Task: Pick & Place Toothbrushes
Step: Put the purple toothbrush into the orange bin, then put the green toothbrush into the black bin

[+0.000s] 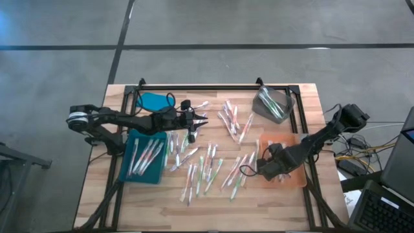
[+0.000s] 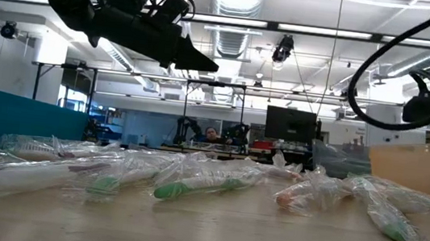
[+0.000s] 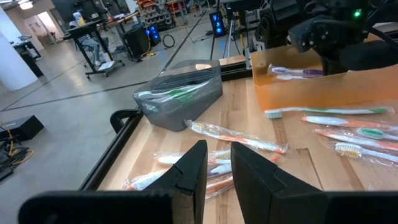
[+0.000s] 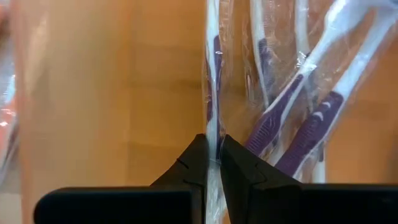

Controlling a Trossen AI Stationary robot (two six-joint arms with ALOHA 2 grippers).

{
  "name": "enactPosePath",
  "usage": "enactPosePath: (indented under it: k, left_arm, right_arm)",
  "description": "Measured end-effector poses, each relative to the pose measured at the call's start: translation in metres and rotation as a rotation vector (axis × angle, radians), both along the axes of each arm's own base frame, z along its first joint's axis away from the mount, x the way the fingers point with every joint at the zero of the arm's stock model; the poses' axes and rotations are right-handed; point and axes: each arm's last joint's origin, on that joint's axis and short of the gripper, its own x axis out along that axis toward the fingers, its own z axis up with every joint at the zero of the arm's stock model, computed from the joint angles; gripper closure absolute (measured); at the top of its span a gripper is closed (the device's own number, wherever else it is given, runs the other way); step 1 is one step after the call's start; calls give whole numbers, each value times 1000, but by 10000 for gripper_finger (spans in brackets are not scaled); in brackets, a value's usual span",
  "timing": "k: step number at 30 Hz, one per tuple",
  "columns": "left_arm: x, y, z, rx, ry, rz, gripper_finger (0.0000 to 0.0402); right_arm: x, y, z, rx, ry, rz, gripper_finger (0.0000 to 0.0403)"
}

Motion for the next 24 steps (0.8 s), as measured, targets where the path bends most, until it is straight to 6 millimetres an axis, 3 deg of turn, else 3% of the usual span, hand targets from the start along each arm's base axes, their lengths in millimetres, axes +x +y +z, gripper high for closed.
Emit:
enactPosePath:
  k: [6,24]
  left_arm:
    - [0,0,0,0,0,0,327]
    - [0,0,1,1,-3,0,327]
  right_arm:
    - [-1,1,0,29,22,13,374]
    - [-2,1,16,105,-35,45,244]
